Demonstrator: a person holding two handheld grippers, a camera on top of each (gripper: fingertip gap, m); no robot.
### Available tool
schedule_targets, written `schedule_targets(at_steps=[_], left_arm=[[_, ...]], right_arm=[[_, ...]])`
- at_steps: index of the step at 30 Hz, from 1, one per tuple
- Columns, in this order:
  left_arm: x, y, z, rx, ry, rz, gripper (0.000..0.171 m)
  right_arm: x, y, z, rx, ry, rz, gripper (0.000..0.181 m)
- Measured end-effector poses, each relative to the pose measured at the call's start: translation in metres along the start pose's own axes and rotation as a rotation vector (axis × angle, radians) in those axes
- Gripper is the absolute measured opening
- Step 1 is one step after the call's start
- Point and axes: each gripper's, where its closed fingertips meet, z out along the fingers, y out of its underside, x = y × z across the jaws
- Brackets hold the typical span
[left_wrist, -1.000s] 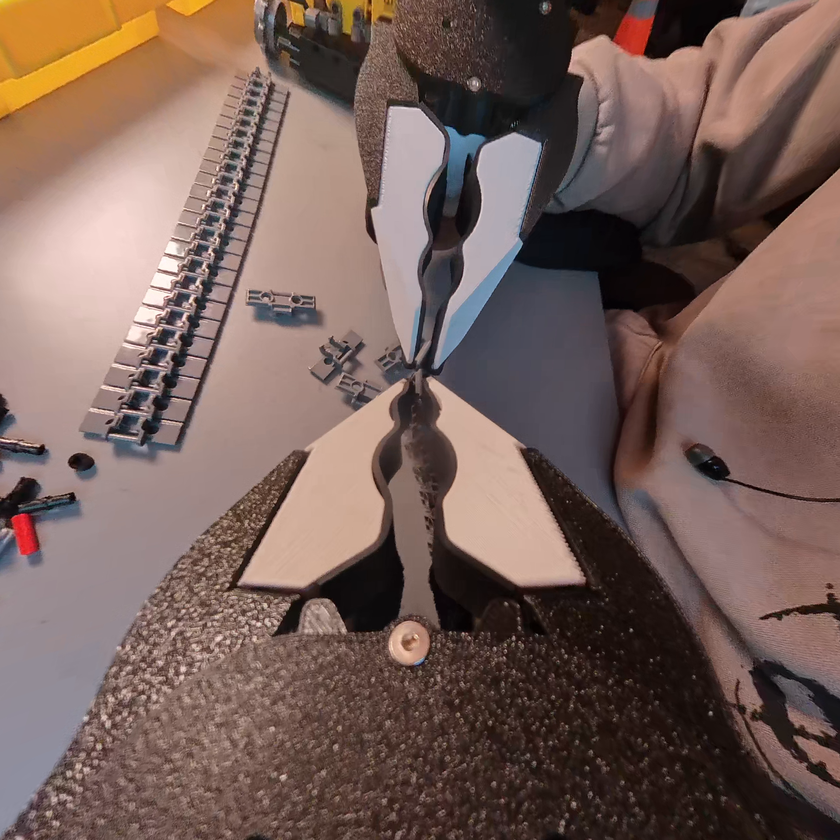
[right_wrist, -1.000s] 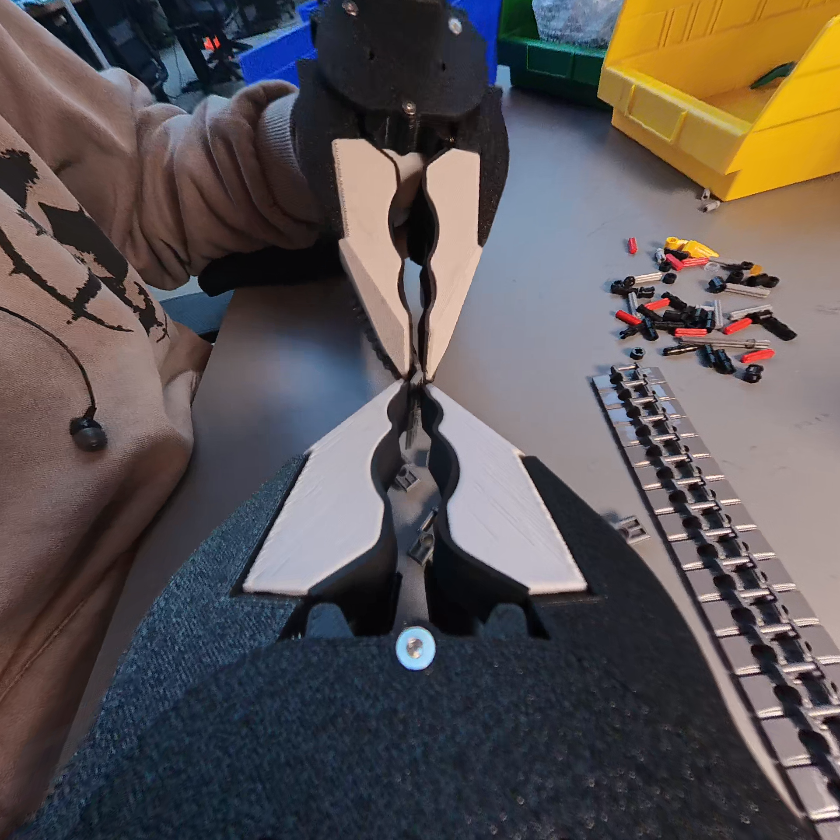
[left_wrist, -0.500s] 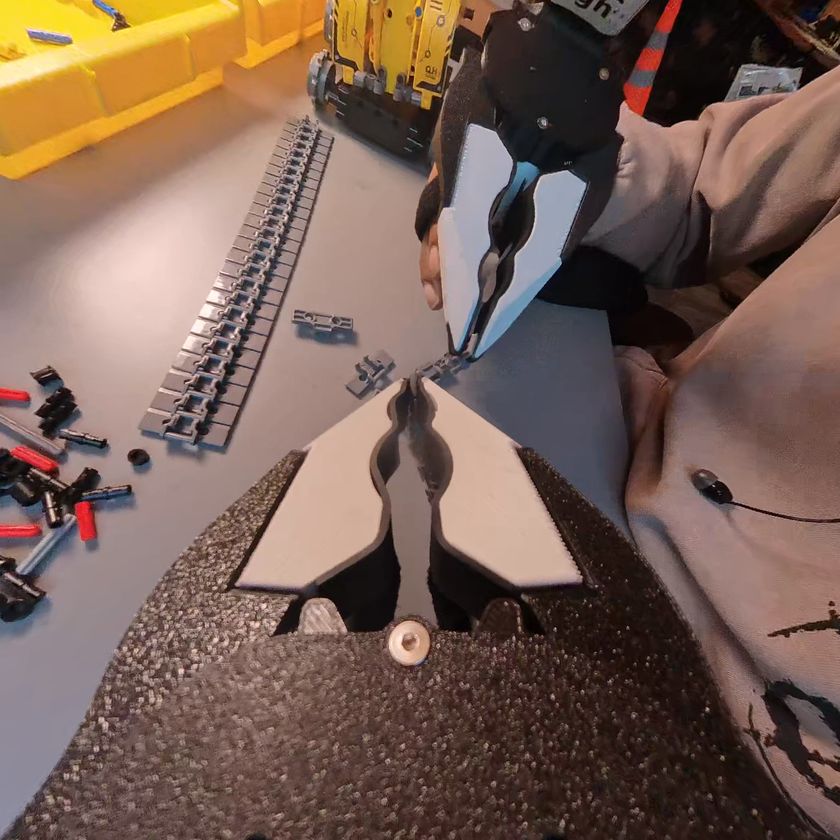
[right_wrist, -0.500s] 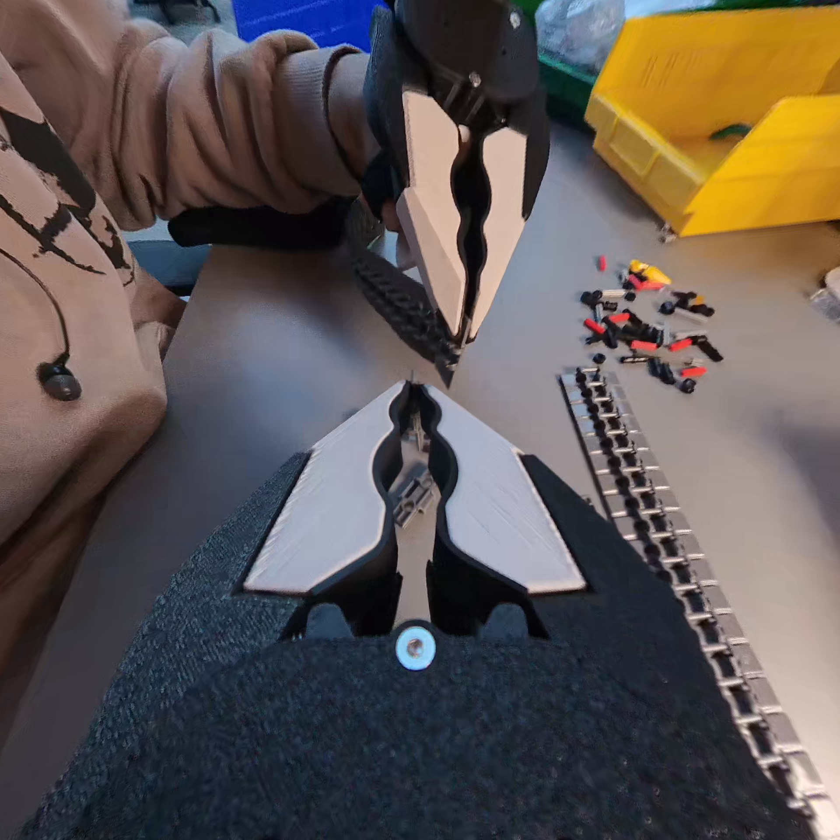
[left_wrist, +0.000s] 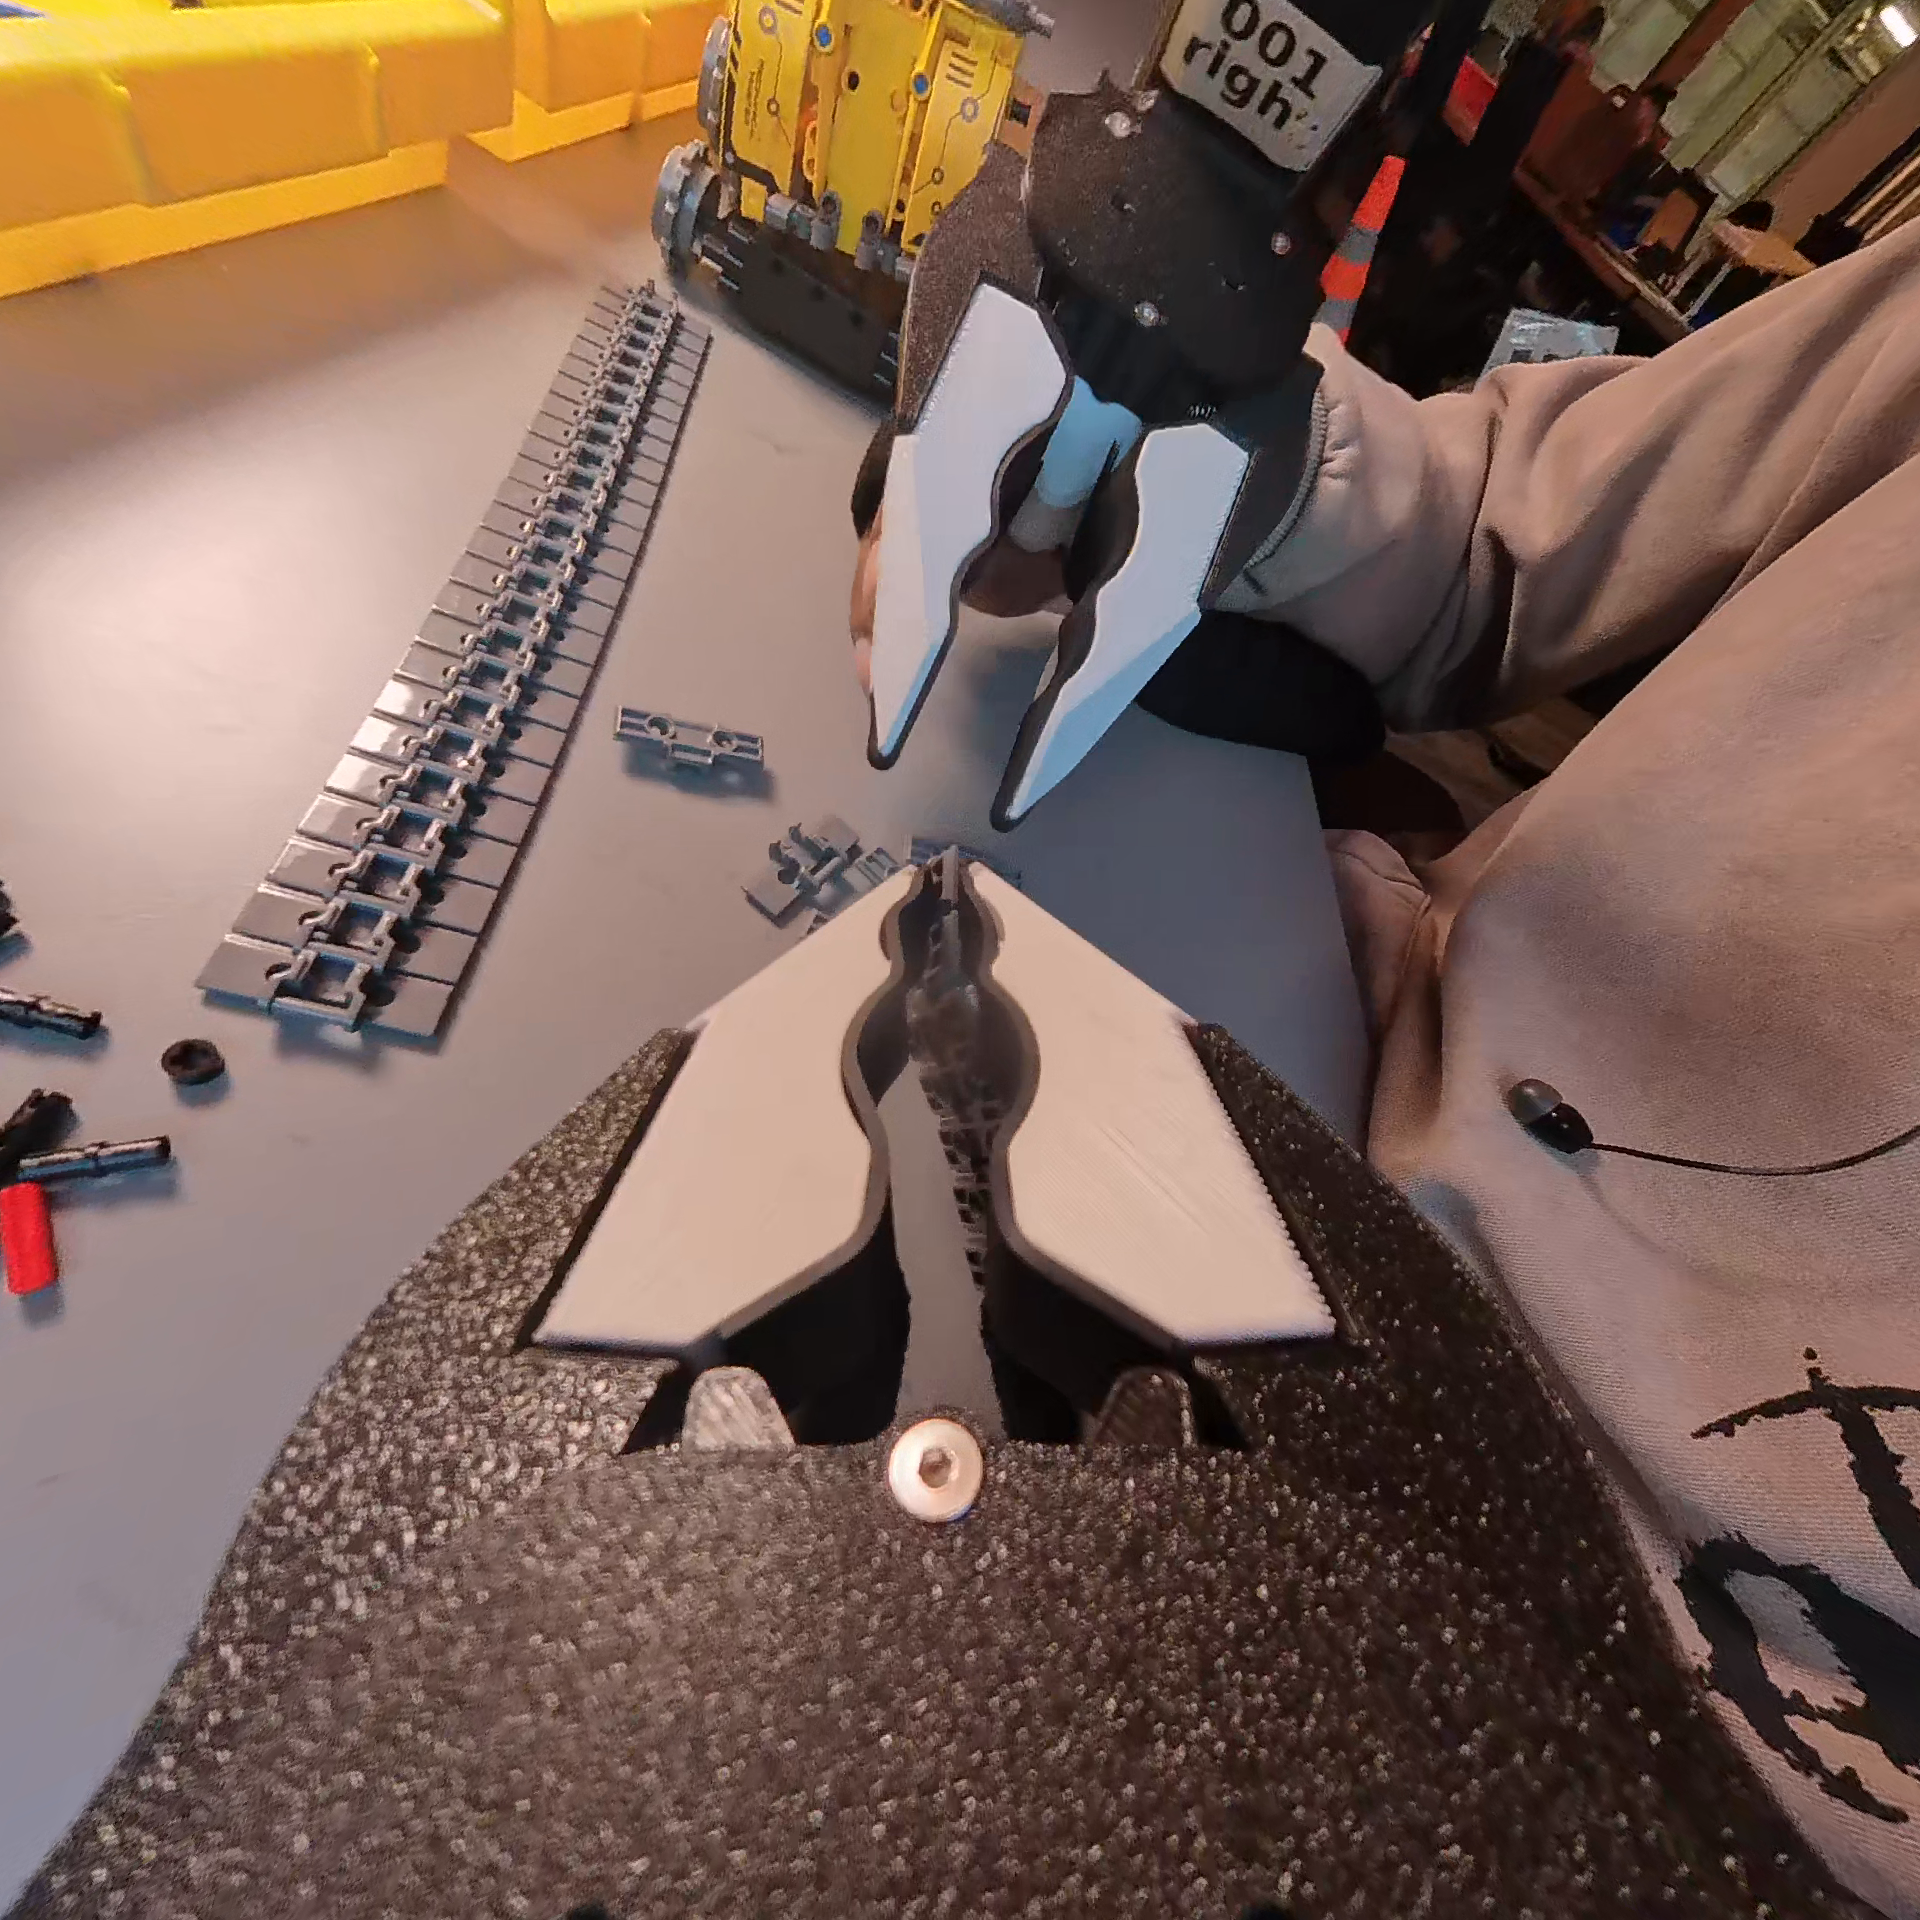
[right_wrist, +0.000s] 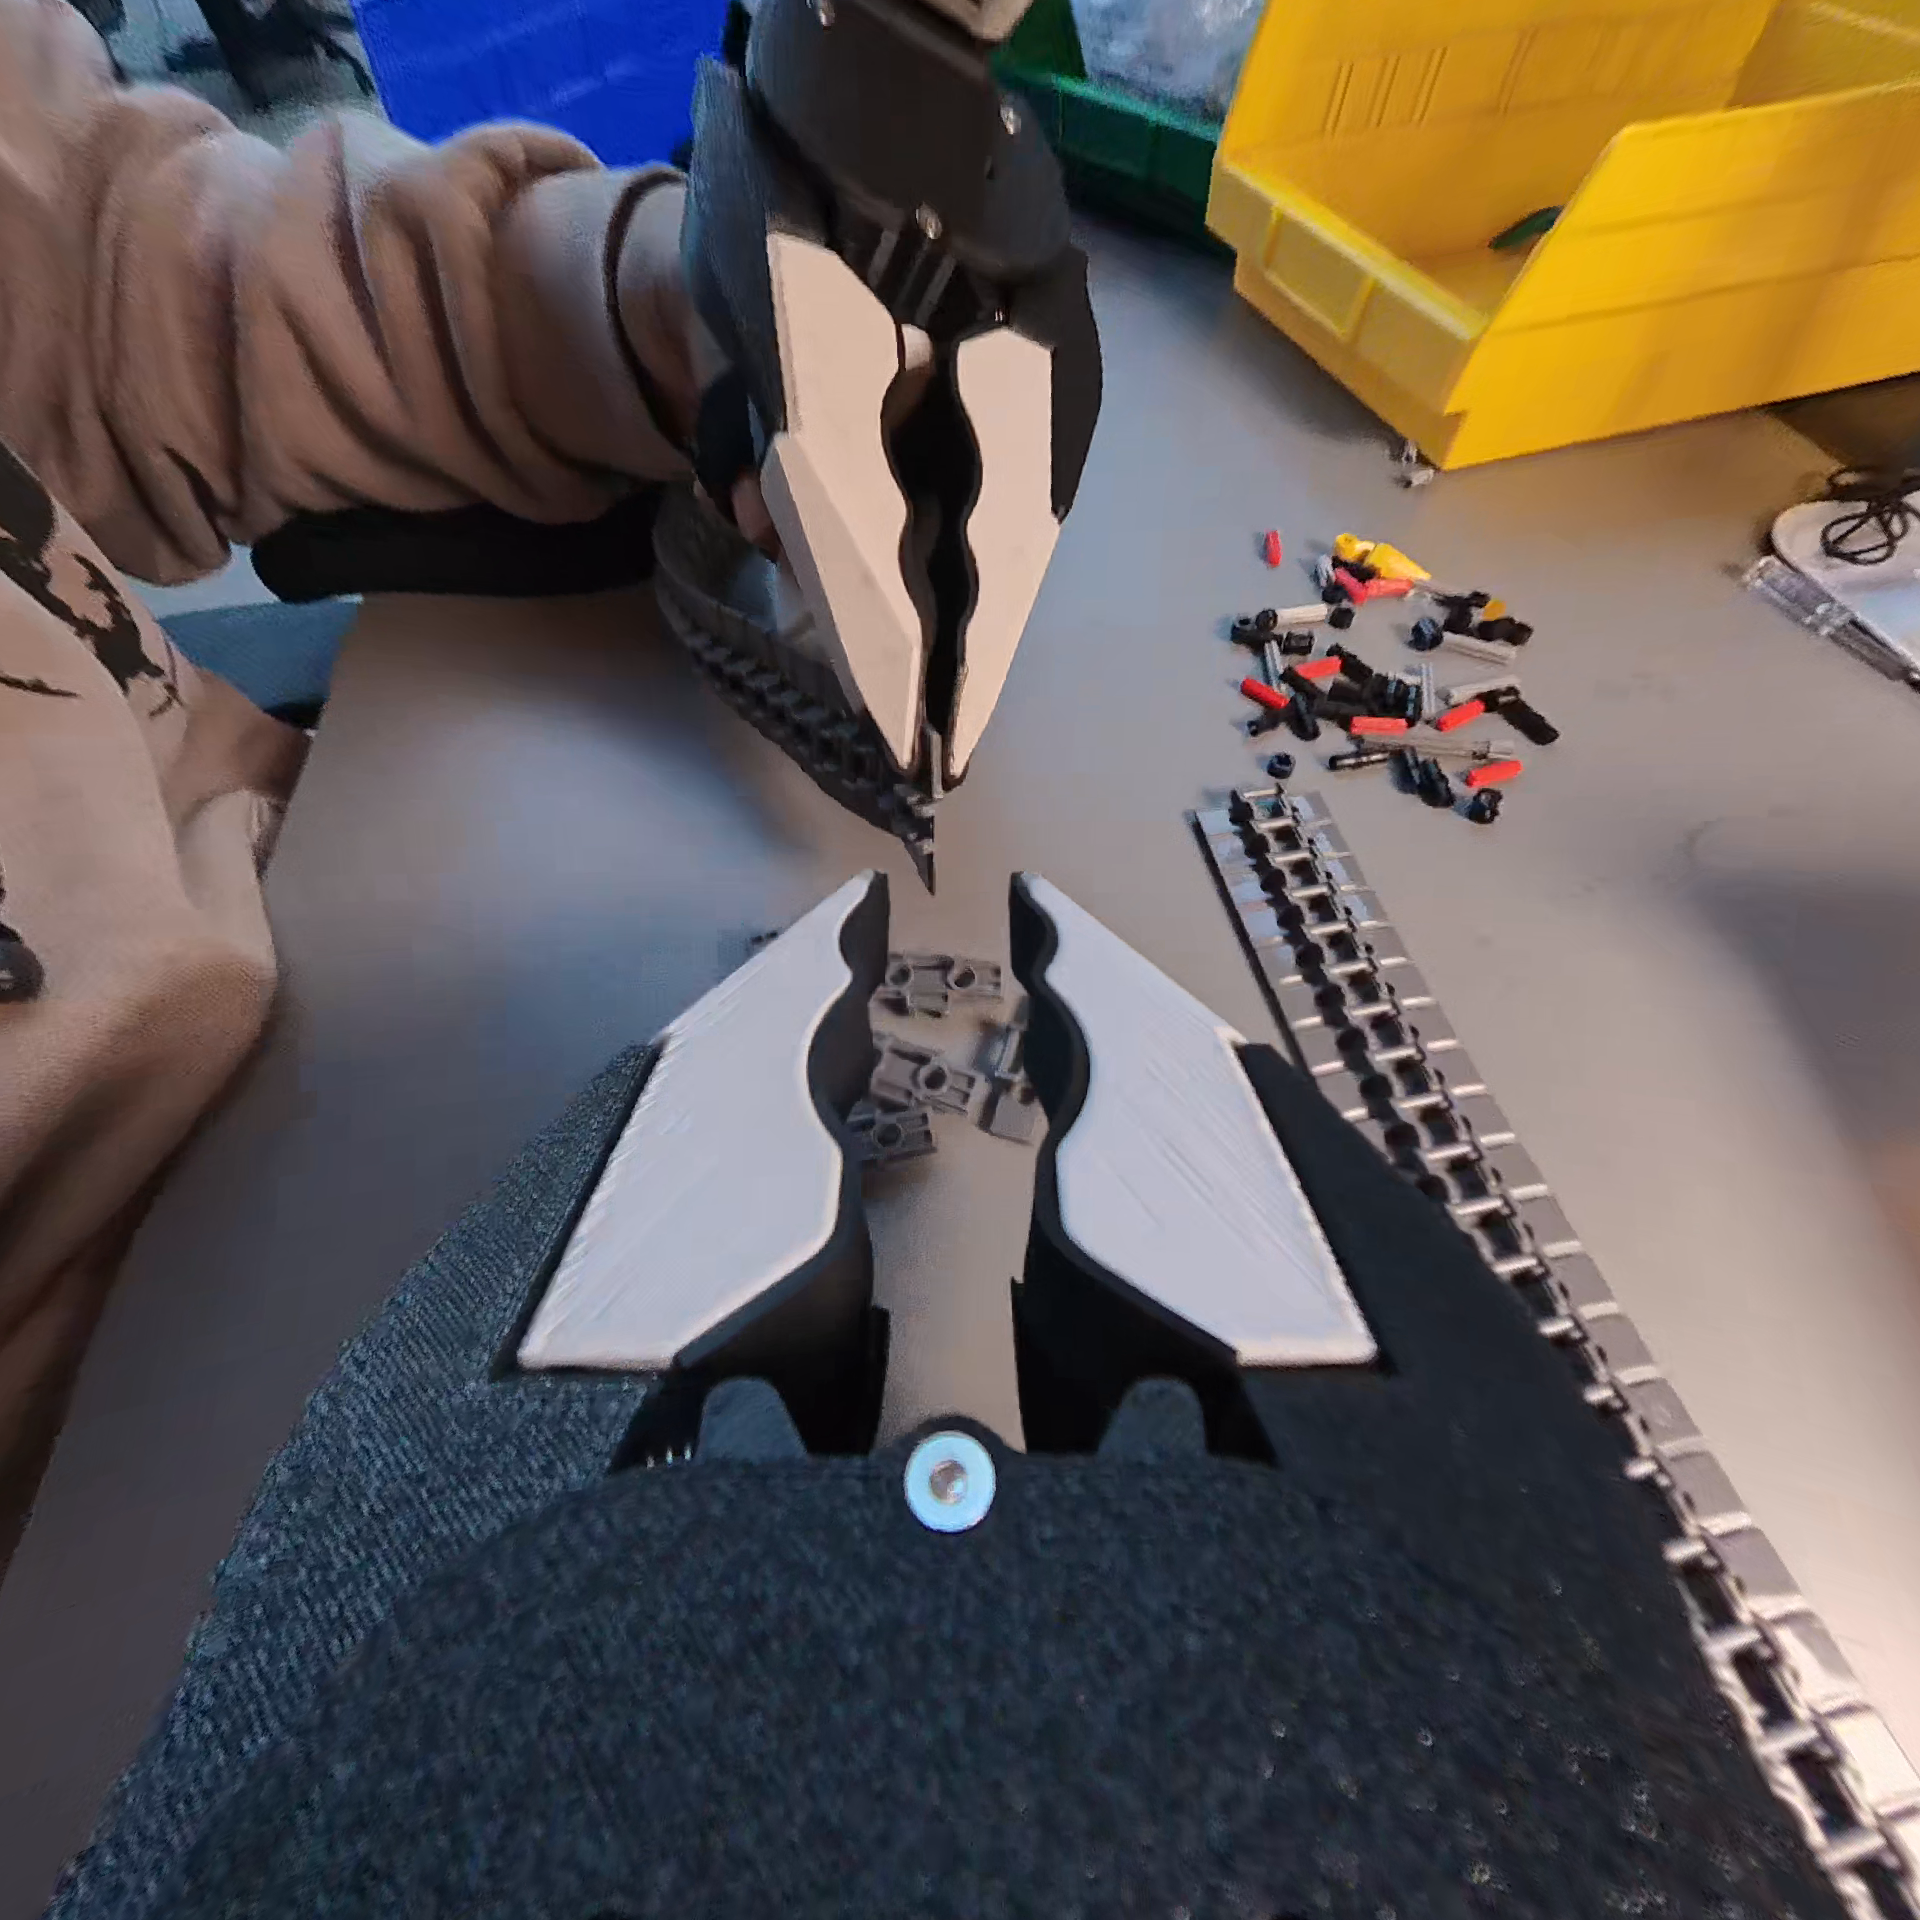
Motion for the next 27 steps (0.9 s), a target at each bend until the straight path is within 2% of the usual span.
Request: schedule_targets(at_steps=[4, 6, 8, 12, 15, 22, 24, 27], left_arm=[[0.017, -0.005, 0.004, 0.021, 0.071, 0.037, 0.005], [0.020, -0.005, 0.005, 0.021, 0.082, 0.034, 0.005], [0.018, -0.005, 0.004, 0.026, 0.075, 0.023, 0.006], [0.012, -0.004, -0.004, 0.025, 0.044, 0.017, 0.020], [0.008, -0.001, -0.004, -0.002, -0.008, 0.049, 0.007], [0.011, -0.001, -0.001, 0.001, 0.008, 0.042, 0.012], [0.015, 0.001, 0.000, -0.014, 0.022, 0.061, 0.005], [0.016, 0.001, -0.001, -0.017, 0.022, 0.060, 0.003]], right_arm=[[-0.018, -0.005, 0.008, 0.030, -0.092, 0.021, 0.021], [-0.022, -0.004, 0.011, 0.023, -0.104, 0.006, 0.007], [-0.022, -0.004, 0.011, 0.022, -0.108, 0.006, 0.007], [-0.014, -0.004, 0.007, 0.034, -0.101, 0.088, 0.006], [-0.013, -0.009, 0.003, 0.065, -0.120, 0.130, 0.006], [-0.019, -0.005, 0.006, 0.047, -0.164, 0.147, 0.006], [-0.021, -0.004, 0.008, 0.038, -0.161, 0.129, 0.006], [-0.022, -0.004, 0.008, 0.042, -0.170, 0.135, 0.006]])
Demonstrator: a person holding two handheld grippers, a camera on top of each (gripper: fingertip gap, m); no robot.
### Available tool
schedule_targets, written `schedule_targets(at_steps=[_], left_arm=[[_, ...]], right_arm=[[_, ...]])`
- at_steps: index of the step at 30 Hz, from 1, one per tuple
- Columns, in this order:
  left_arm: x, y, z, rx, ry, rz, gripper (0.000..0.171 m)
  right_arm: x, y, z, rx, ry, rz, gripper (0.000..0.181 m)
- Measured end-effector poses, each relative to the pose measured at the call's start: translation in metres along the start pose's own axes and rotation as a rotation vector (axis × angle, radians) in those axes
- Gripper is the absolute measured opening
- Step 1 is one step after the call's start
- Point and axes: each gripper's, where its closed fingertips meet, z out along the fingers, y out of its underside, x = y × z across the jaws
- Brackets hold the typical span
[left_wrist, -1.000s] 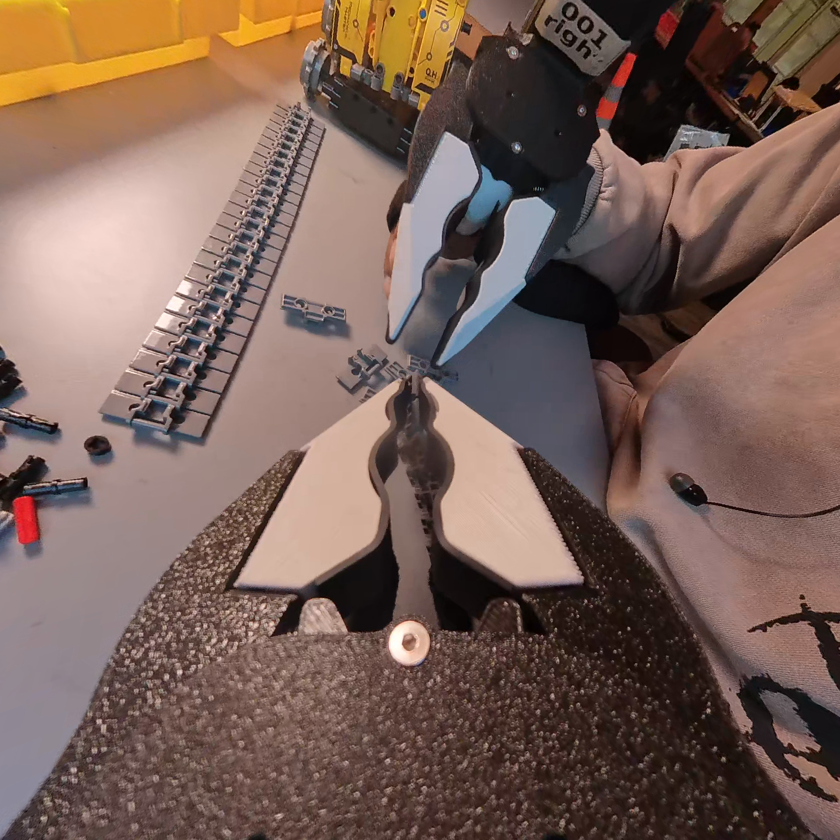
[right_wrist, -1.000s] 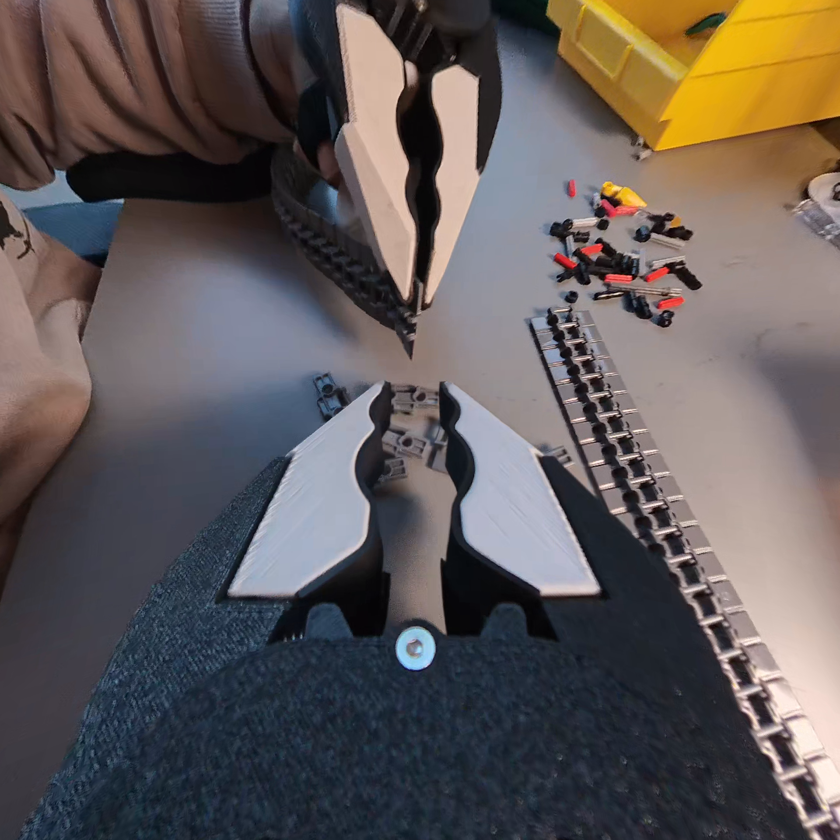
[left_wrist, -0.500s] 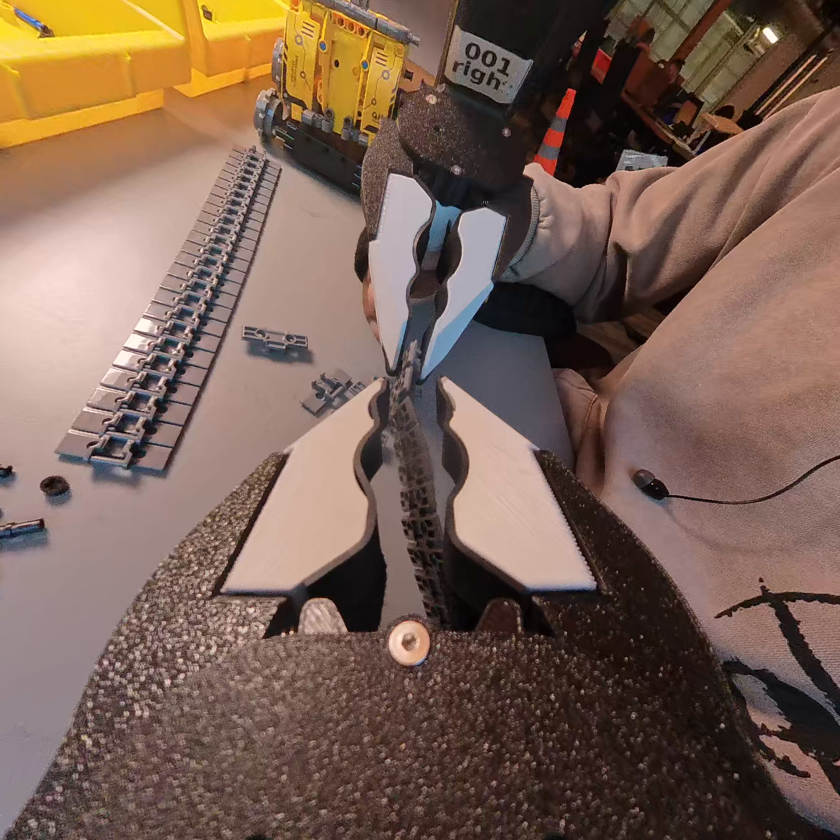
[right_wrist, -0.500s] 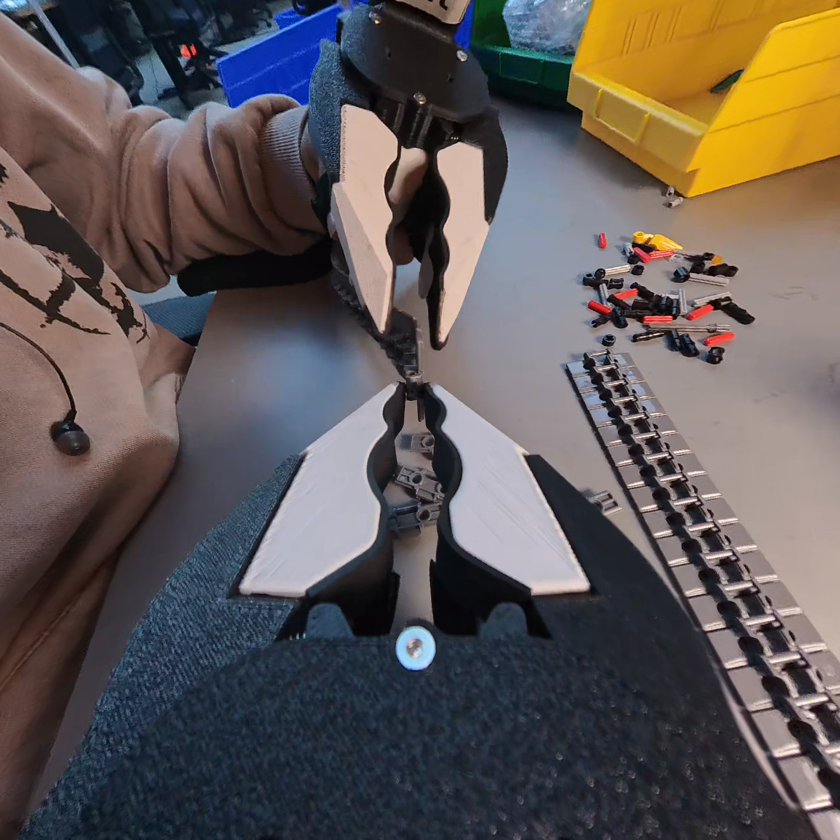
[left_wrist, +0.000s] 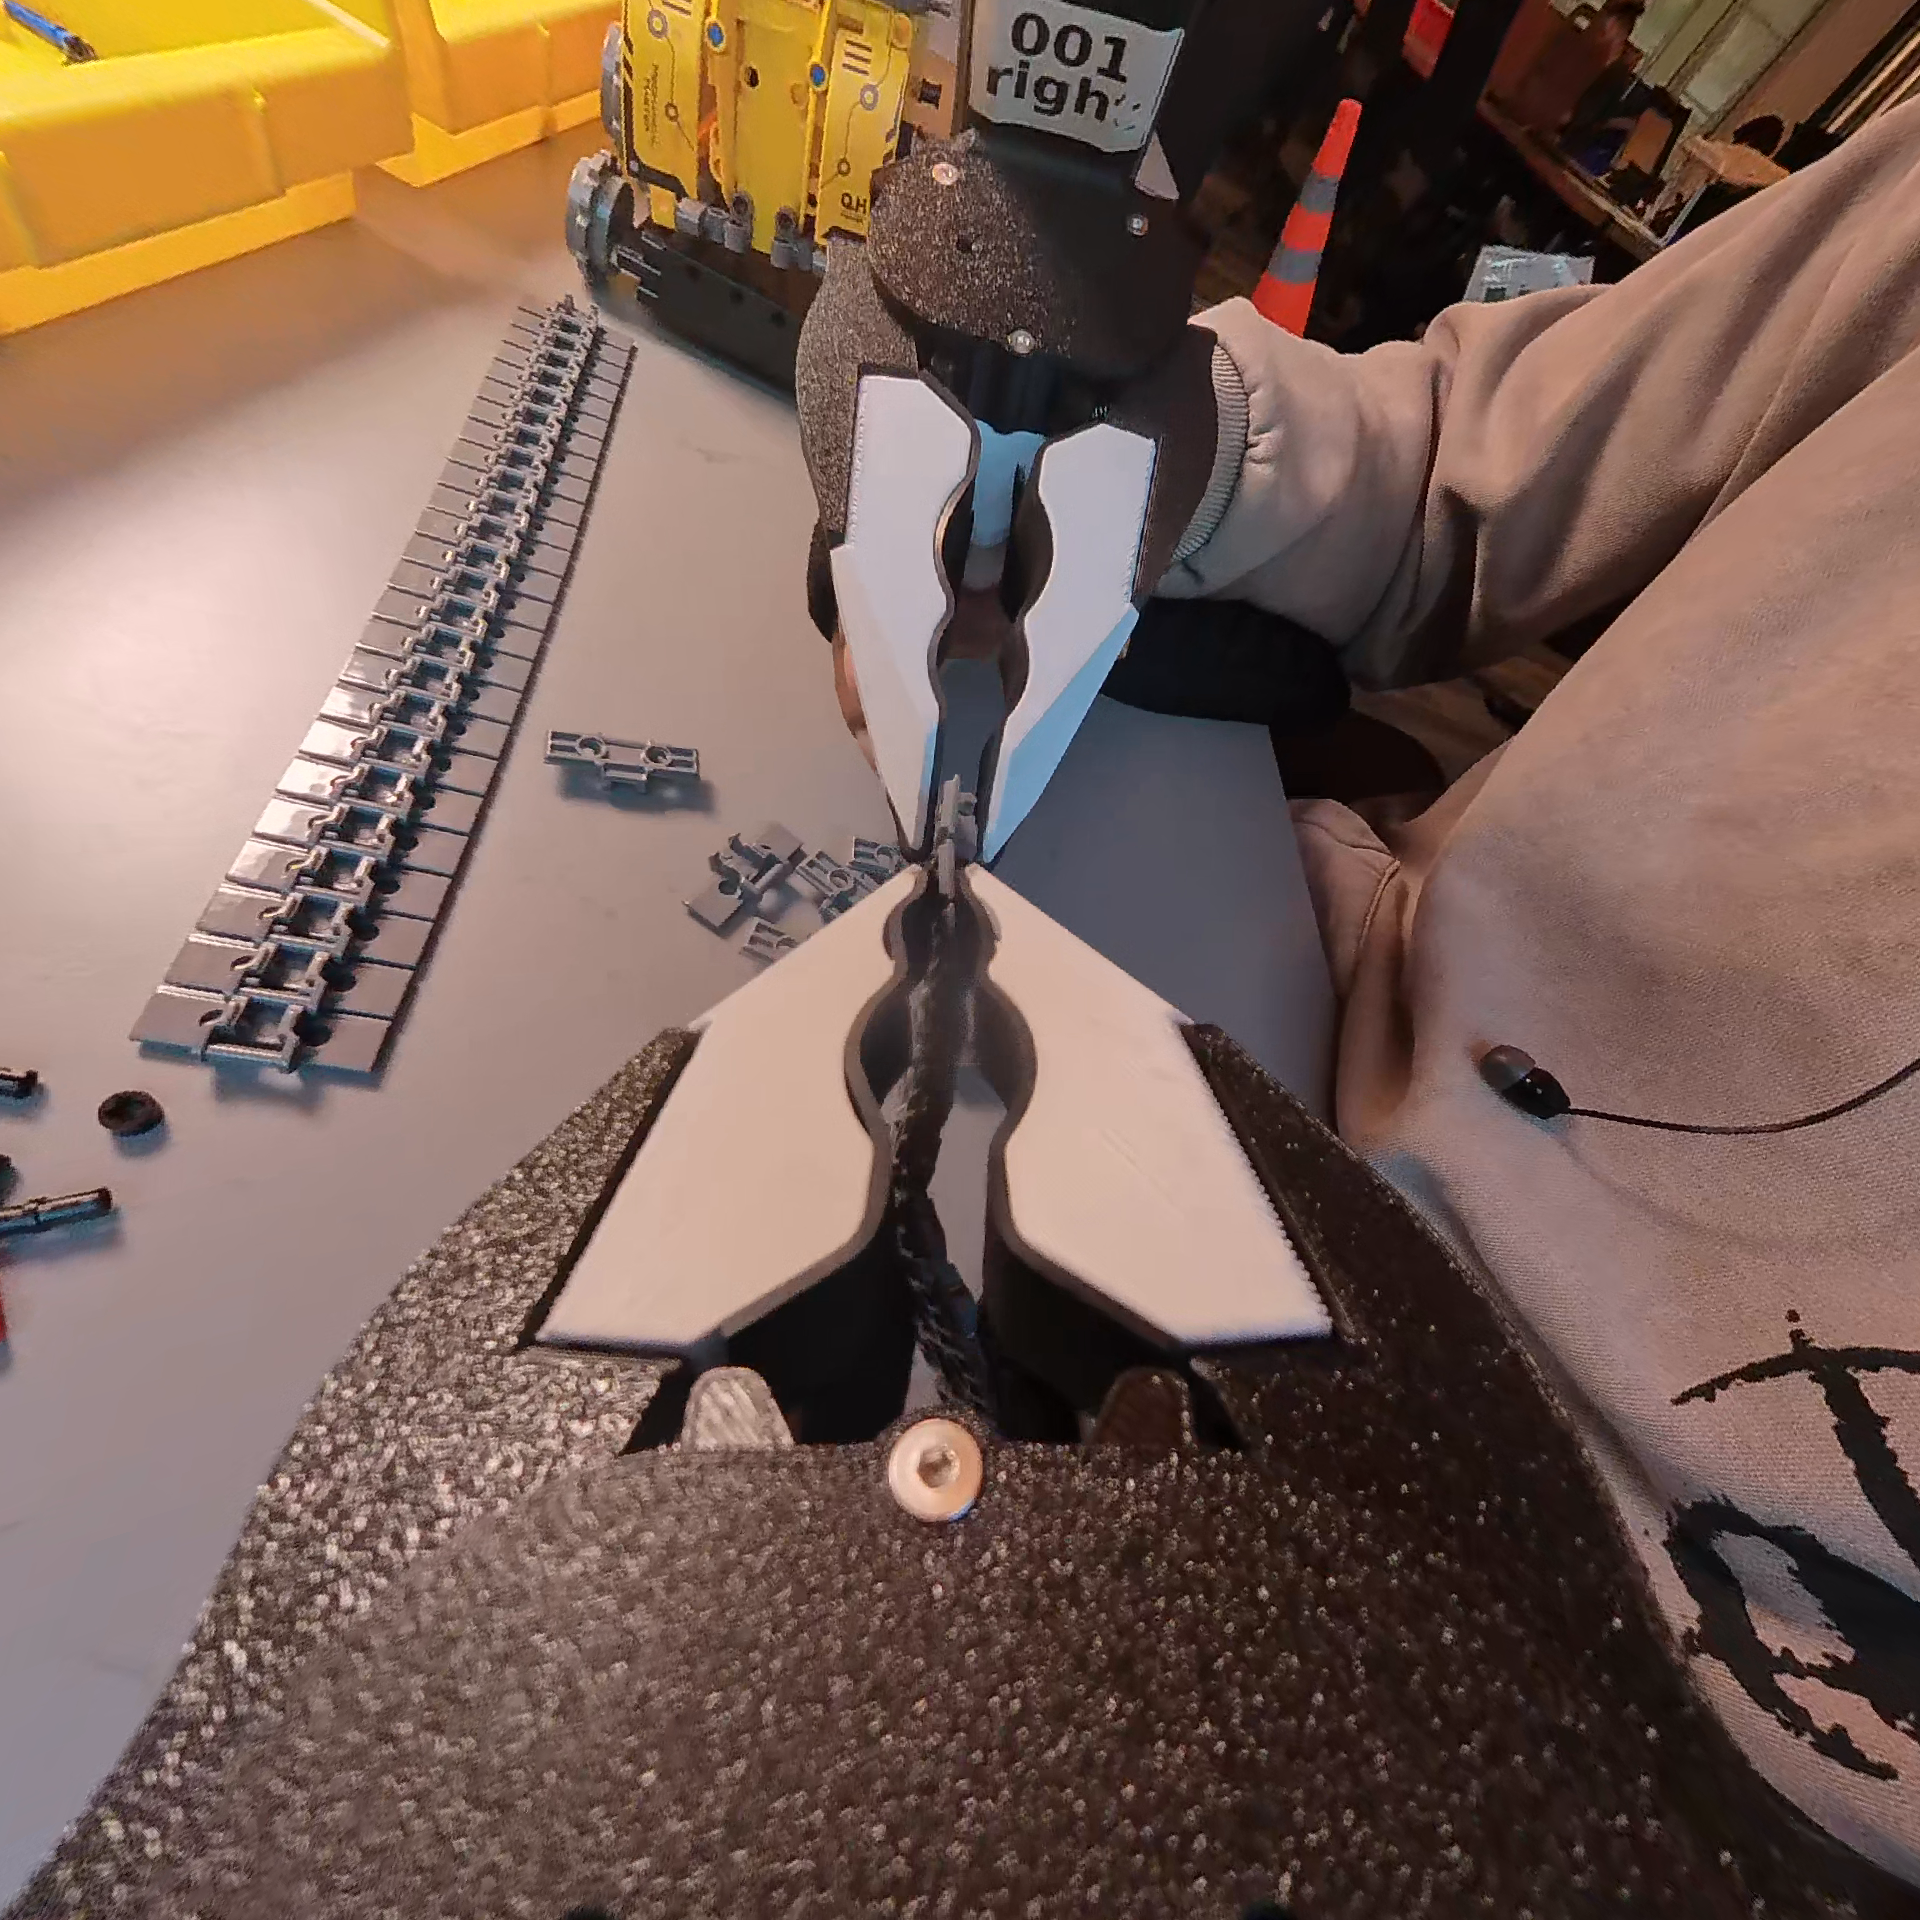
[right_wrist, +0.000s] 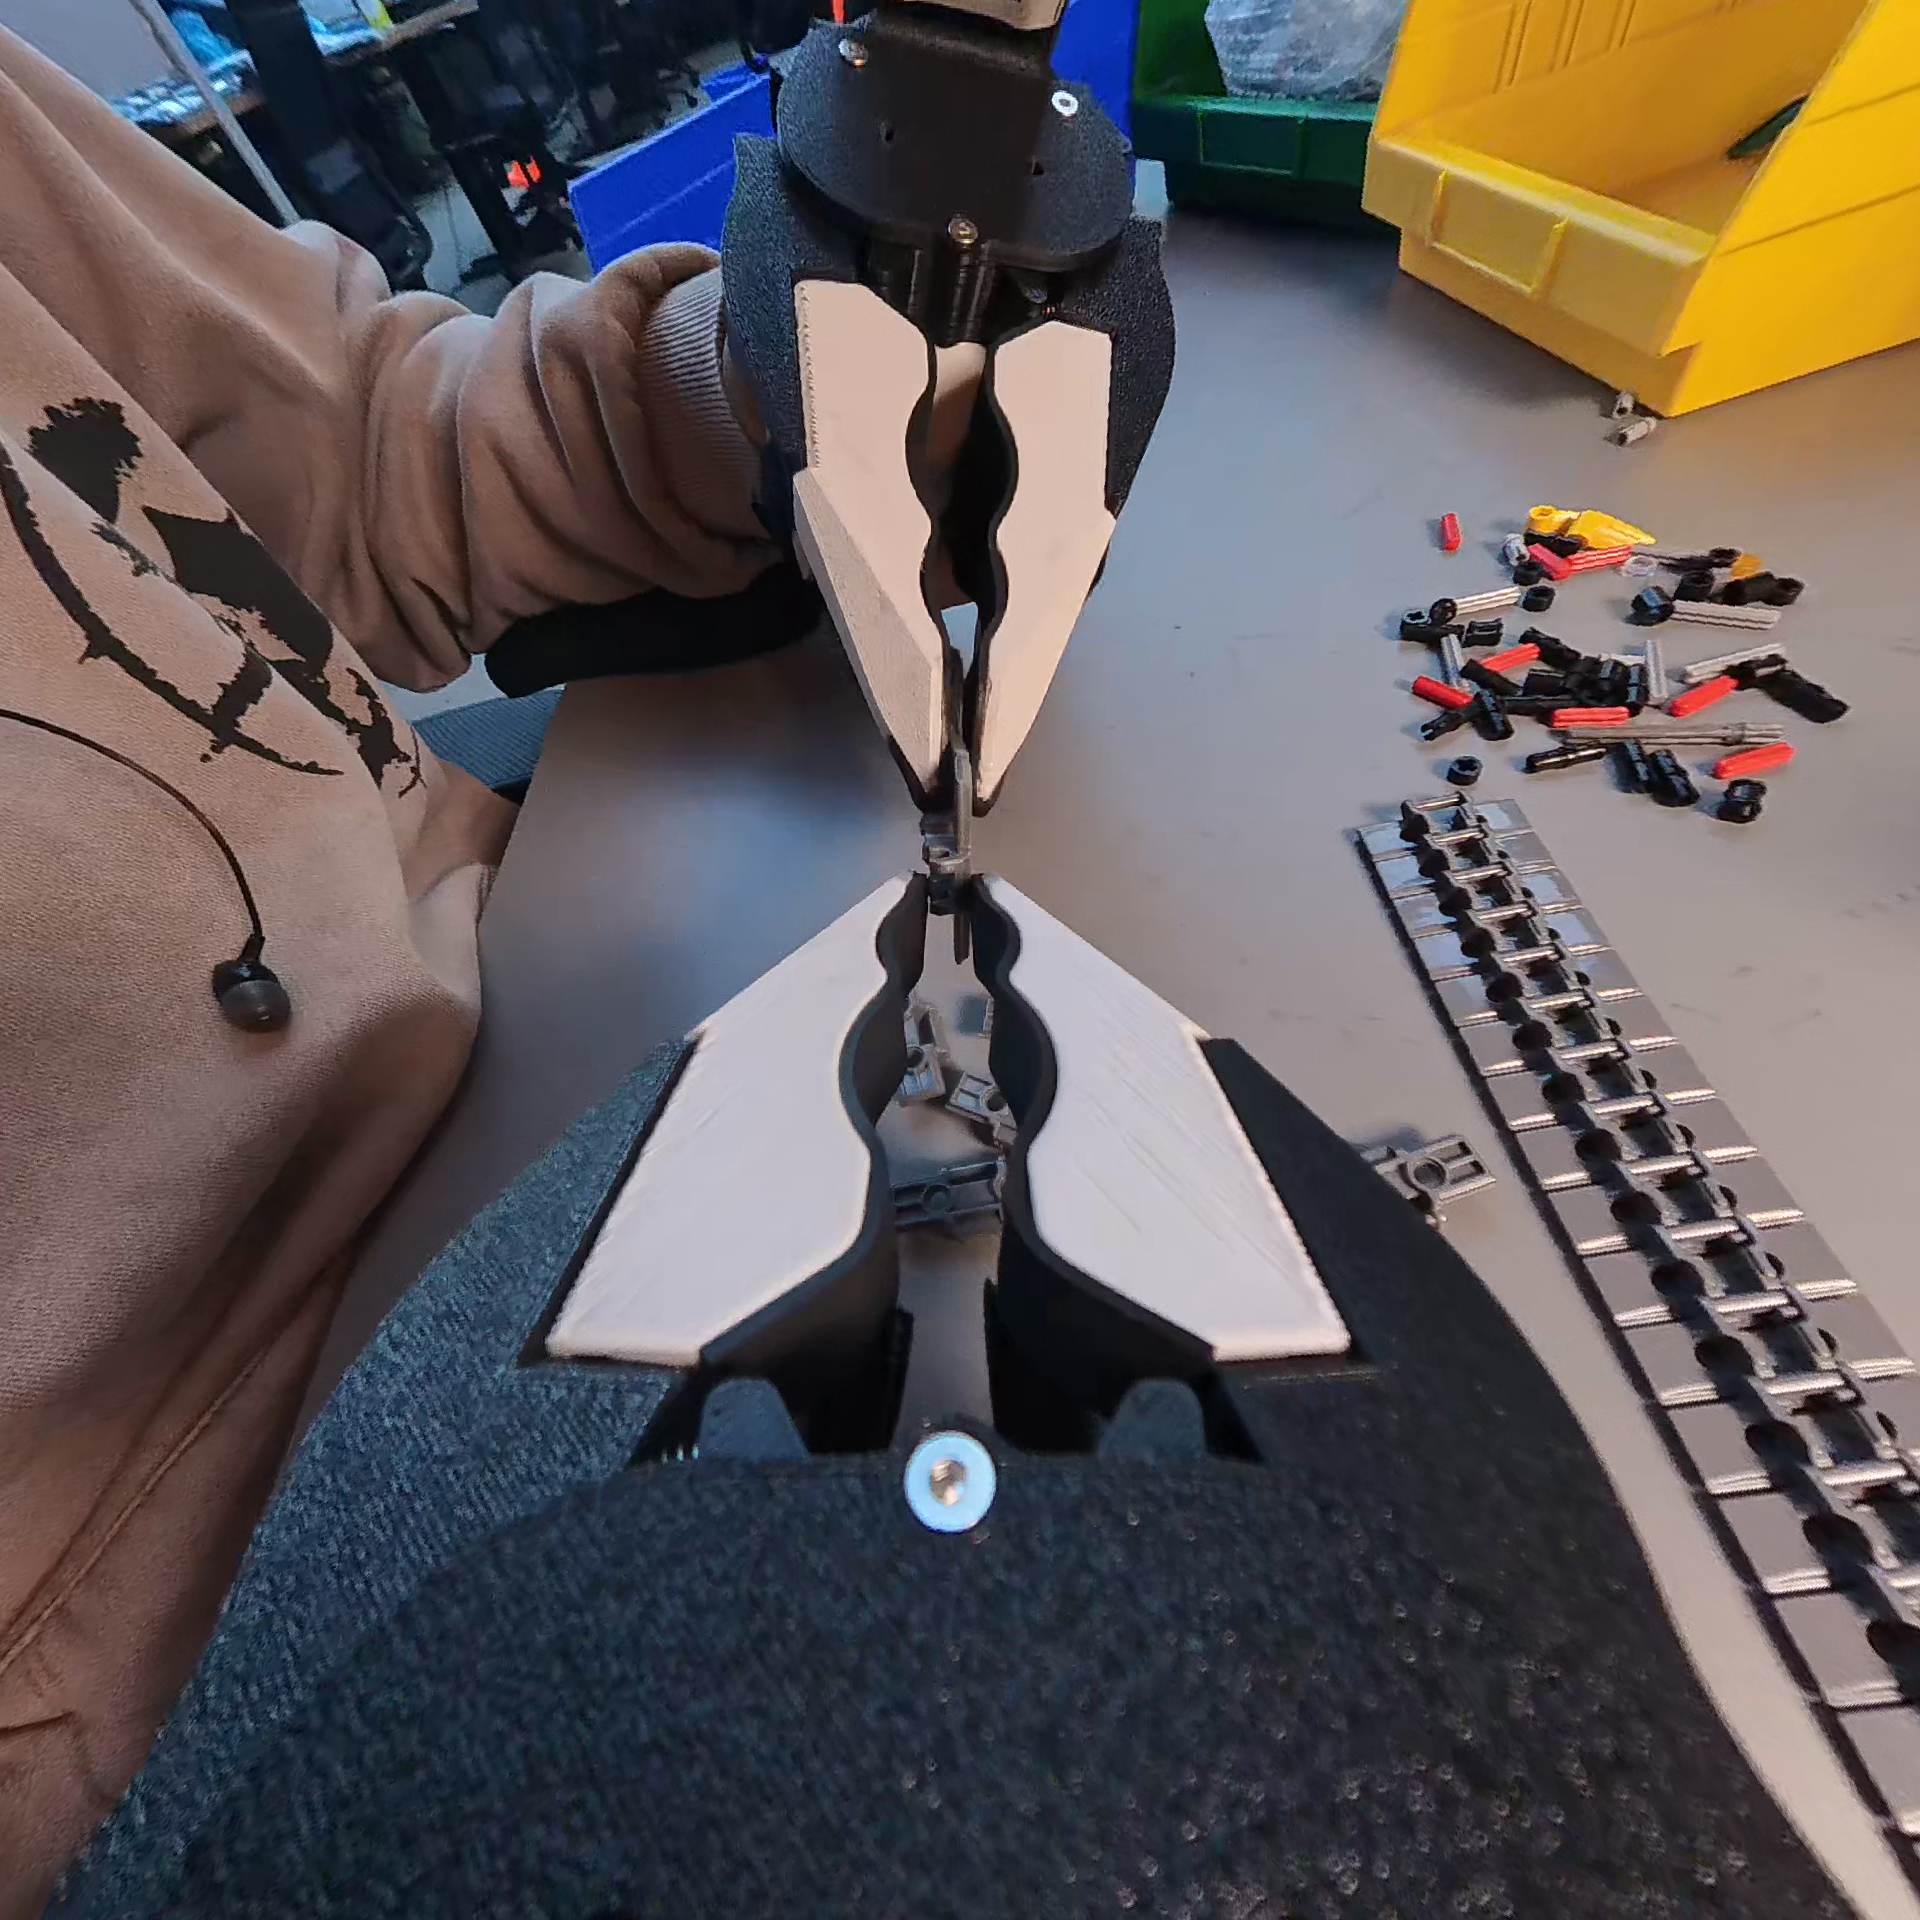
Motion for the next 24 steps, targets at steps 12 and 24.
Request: schedule_targets(at_steps=[12, 24], left_arm=[[0.004, 0.006, 0.006, -0.048, -0.012, 0.012, 0.003], [0.001, -0.005, -0.002, 0.064, 0.106, -0.218, 0.003]], right_arm=[[-0.005, -0.009, 0.001, 0.036, -0.003, -0.011, 0.002], [-0.001, -0.021, 0.000, 0.062, 0.132, -0.189, 0.000]])
